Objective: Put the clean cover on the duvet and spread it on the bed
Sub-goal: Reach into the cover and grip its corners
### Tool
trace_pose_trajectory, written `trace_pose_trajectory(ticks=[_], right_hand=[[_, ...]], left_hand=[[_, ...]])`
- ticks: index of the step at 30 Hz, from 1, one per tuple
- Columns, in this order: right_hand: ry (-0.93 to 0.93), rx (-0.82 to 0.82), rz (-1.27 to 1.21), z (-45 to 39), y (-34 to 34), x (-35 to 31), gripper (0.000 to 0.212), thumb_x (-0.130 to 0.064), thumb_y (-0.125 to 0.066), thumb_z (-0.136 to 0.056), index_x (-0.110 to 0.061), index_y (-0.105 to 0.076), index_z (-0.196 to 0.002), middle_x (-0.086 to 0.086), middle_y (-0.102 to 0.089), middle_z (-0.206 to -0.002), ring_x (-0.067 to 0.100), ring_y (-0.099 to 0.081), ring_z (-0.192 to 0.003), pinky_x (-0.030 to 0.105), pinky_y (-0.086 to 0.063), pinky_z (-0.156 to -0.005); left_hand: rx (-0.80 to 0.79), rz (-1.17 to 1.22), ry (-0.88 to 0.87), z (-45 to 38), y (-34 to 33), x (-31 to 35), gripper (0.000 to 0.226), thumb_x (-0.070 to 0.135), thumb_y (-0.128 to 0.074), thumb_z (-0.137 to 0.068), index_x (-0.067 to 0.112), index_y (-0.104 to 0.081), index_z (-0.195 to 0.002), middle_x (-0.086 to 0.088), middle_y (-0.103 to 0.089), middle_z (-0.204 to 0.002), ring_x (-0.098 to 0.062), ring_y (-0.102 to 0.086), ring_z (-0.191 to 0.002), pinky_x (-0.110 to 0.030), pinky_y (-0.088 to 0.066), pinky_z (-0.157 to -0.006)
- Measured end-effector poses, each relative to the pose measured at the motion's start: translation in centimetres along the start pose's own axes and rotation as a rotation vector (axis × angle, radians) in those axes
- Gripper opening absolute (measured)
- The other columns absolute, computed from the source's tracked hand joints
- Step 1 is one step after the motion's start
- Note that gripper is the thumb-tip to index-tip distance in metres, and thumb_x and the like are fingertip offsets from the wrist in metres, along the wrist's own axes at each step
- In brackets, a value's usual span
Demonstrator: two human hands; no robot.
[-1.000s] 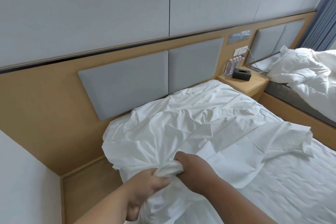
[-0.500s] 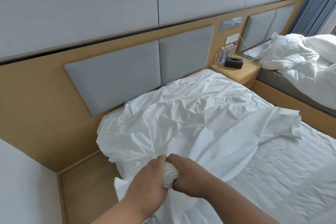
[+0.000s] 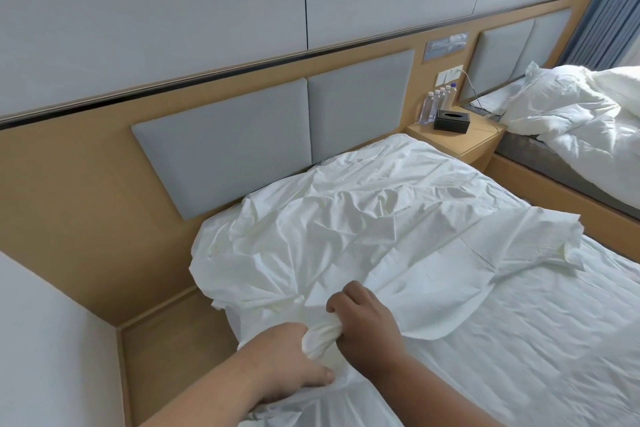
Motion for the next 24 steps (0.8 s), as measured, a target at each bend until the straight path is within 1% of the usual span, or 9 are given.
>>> trace_pose_trajectory(ticks=[3,4,7,10,13,15,18,21,24], right_hand=[[0.077,0.159,-0.096,0.1,1.0,-0.2,0.029,0.010,-0.068,-0.053,-0.008,-0.064,-0.075,0.004,-0.055,-0.079,0.021,-0.054,-0.060,0.027,-0.044,-0.043],[0.090,0.174,-0.129,0.1,1.2,-0.4,0.028,0.010,-0.065,-0.055,-0.008,-0.063,-0.076,0.004,-0.056,-0.081,0.021,-0.054,-0.061,0.027,-0.045,-0.044],[0.030,0.075,-0.224,-0.4,1.8,-1.0,0.028,0.005,-0.058,-0.064,-0.014,-0.063,-0.084,-0.004,-0.061,-0.087,0.020,-0.058,-0.067,0.030,-0.047,-0.053],[-0.116,-0.182,-0.269,-0.9,1.7,-1.2,0.031,-0.008,-0.049,-0.075,-0.031,-0.056,-0.095,-0.013,-0.060,-0.081,0.014,-0.055,-0.071,0.031,-0.044,-0.061],[-0.115,-0.356,-0.176,-1.0,2.1,-1.7,0.035,-0.017,-0.046,-0.075,-0.035,-0.047,-0.105,-0.012,-0.057,-0.075,0.011,-0.052,-0.070,0.020,-0.034,-0.053],[-0.107,-0.398,-0.131,-0.9,2.7,-2.3,0.035,-0.022,-0.046,-0.073,-0.036,-0.044,-0.105,-0.011,-0.058,-0.077,0.013,-0.054,-0.072,0.022,-0.034,-0.054],[-0.137,-0.381,-0.106,-0.6,3.6,-2.4,0.029,-0.026,-0.050,-0.075,-0.039,-0.038,-0.097,-0.012,-0.058,-0.075,0.012,-0.055,-0.071,0.020,-0.034,-0.054],[-0.169,-0.361,-0.077,-0.3,4.4,-1.9,0.028,-0.027,-0.049,-0.074,-0.039,-0.036,-0.095,-0.013,-0.056,-0.073,0.010,-0.053,-0.069,0.018,-0.032,-0.053],[-0.146,-0.390,0.000,0.0,5.1,-1.2,0.025,-0.027,-0.048,-0.076,-0.035,-0.039,-0.098,-0.012,-0.060,-0.081,0.013,-0.054,-0.072,0.025,-0.036,-0.058]], left_hand=[[-0.131,0.184,-0.060,1.9,0.1,0.7,0.026,0.061,-0.074,-0.068,0.061,-0.065,-0.092,0.033,-0.068,-0.094,0.011,-0.062,-0.088,-0.006,-0.045,-0.069],[-0.135,0.215,-0.059,2.2,0.2,0.4,0.021,0.057,-0.074,-0.069,0.061,-0.066,-0.089,0.034,-0.068,-0.089,0.012,-0.063,-0.083,-0.004,-0.043,-0.066],[-0.029,0.221,-0.012,2.1,0.8,-0.3,0.002,0.033,-0.067,-0.077,0.034,-0.068,-0.076,0.016,-0.066,-0.071,0.003,-0.057,-0.065,-0.011,-0.039,-0.058],[0.066,0.179,0.005,1.5,1.1,-0.7,0.016,0.017,-0.058,-0.079,0.030,-0.063,-0.086,0.008,-0.064,-0.082,-0.005,-0.055,-0.072,-0.015,-0.039,-0.058],[0.054,0.329,-0.015,1.1,0.5,0.0,0.036,0.030,-0.075,-0.066,0.032,-0.060,-0.099,0.007,-0.068,-0.096,-0.007,-0.064,-0.083,-0.019,-0.048,-0.068],[0.097,0.365,-0.033,0.7,-0.1,0.8,0.052,0.035,-0.082,-0.057,0.033,-0.055,-0.102,0.007,-0.069,-0.098,-0.006,-0.068,-0.087,-0.020,-0.054,-0.071],[0.141,0.434,-0.099,-0.1,-1.2,1.8,0.062,0.023,-0.082,-0.057,0.034,-0.047,-0.107,0.006,-0.070,-0.097,-0.007,-0.070,-0.086,-0.026,-0.059,-0.075],[0.120,0.597,-0.129,-1.0,-2.4,2.0,0.063,0.015,-0.084,-0.057,0.029,-0.049,-0.108,0.005,-0.072,-0.096,-0.006,-0.071,-0.084,-0.029,-0.061,-0.078],[0.133,0.575,-0.118,-1.9,-3.0,1.9,0.057,0.024,-0.083,-0.057,0.032,-0.051,-0.103,0.009,-0.071,-0.090,0.000,-0.068,-0.077,-0.027,-0.059,-0.075]])
Point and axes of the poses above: each hand's wrist, its own z-axis away from the middle knuckle, its own y-axis out of the back of the hand, x = y × z, the point moved 4 cm from there along -z, towards the middle knuckle
